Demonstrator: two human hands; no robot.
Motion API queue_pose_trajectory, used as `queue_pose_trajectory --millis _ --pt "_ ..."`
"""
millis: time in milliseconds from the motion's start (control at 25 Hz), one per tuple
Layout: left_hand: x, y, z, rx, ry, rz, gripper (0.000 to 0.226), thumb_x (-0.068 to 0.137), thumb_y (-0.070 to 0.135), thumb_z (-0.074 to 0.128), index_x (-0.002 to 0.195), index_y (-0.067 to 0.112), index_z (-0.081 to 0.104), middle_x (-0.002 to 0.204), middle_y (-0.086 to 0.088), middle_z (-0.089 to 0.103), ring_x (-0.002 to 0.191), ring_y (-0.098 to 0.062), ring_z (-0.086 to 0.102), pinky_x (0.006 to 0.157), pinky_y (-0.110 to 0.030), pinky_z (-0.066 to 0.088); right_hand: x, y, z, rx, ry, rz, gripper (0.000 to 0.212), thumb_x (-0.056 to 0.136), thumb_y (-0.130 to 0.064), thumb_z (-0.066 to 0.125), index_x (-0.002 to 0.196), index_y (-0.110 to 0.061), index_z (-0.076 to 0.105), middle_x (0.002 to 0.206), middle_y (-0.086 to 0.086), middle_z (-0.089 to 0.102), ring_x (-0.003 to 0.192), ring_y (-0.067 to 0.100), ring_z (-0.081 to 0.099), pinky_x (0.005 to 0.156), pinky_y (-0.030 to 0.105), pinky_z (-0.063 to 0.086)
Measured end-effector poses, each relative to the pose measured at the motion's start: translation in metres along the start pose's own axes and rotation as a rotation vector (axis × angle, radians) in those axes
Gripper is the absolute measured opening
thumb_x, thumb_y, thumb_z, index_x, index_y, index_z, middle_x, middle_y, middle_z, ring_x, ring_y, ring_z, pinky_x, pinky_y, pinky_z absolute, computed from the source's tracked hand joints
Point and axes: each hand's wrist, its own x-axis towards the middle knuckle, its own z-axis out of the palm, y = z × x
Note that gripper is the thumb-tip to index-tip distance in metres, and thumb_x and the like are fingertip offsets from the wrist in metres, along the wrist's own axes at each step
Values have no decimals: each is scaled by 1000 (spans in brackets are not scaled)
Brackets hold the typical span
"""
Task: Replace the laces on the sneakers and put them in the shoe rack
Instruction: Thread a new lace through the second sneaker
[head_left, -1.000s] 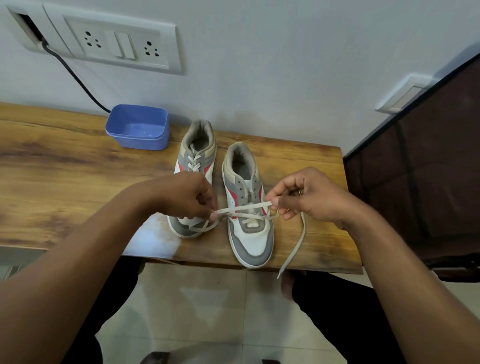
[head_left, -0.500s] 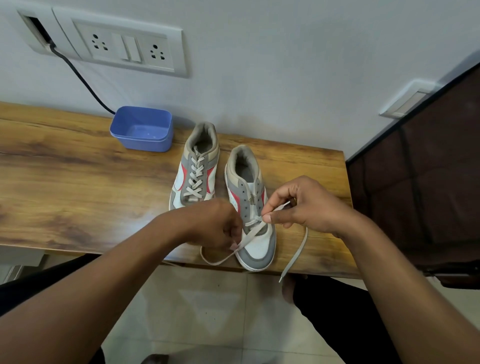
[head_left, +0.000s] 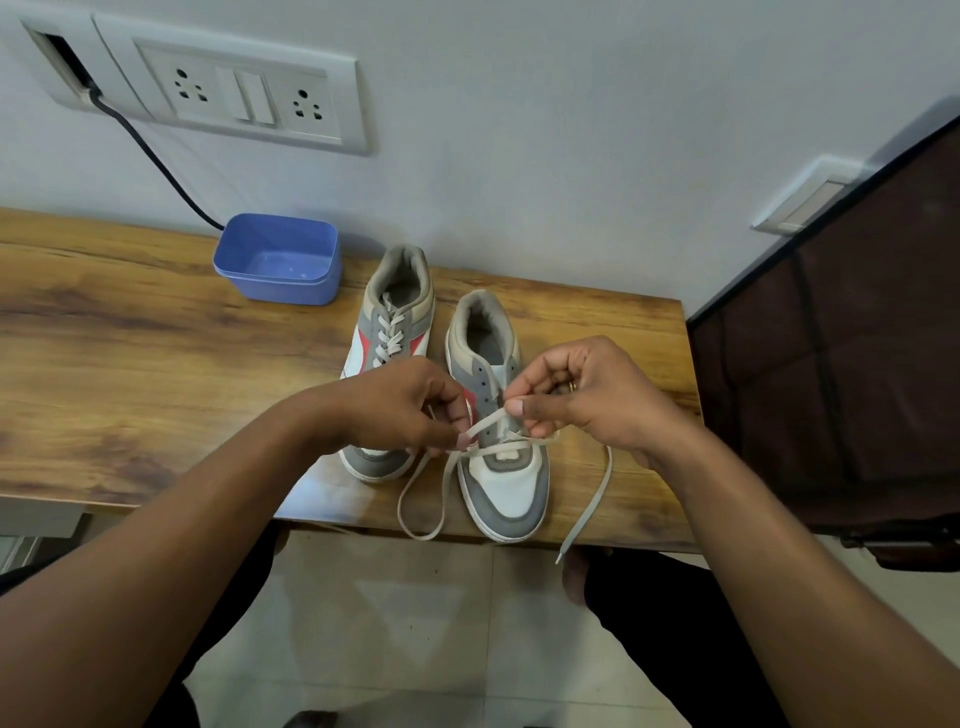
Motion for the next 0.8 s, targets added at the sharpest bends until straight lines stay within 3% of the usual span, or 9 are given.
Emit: queue_pose_trajectory --millis 80,200,360,480,560,640,800 --pt "-1 0 0 -37 -11 -27 8 91 13 75 94 6 74 86 -13 76 81 -26 74 79 -44 61 1 0 3 -8 -14 5 13 82 0 85 94 0 78 81 14 77 72 22 73 70 33 65" --pt "-1 5 6 -207 49 -34 18 92 16 75 105 4 72 92 -16 77 89 -31 75 85 -44 62 4 -2 8 24 -15 -4 15 82 2 85 95 2 78 82 18 77 73 25 73 70 32 65" --pt "0 12 14 -403 229 -11 15 89 2 73 101 -8 71 87 -26 75 76 -30 74 68 -33 63 4 -3 10 78 11 4 14 82 5 84 94 2 78 83 21 77 74 26 76 70 33 66" --pt "2 14 19 -483 339 -122 9 91 -4 70 96 -10 70 80 -29 72 65 -28 73 63 -36 64 7 0 15 -20 106 0 9 84 -2 85 91 -5 80 81 14 78 71 23 75 70 35 65" --pt "5 10 22 -287 385 -188 5 92 1 69 89 -2 72 72 -19 73 56 -18 70 53 -29 60 7 6 15 -270 169 -28 6 87 -9 83 87 -15 81 76 3 78 67 11 73 66 29 62" --pt "7 4 25 2 424 -184 10 90 10 71 81 9 75 68 -5 74 58 -13 70 58 -32 61 5 10 17 -561 169 -59 7 87 -17 81 86 -25 82 74 -9 75 68 2 70 68 28 60" --pt "9 0 33 197 444 -151 13 86 19 75 73 18 78 66 4 72 63 -8 68 67 -34 60 5 10 29 -654 165 -11 3 85 -24 83 88 -26 83 79 -13 76 75 4 71 75 35 63"
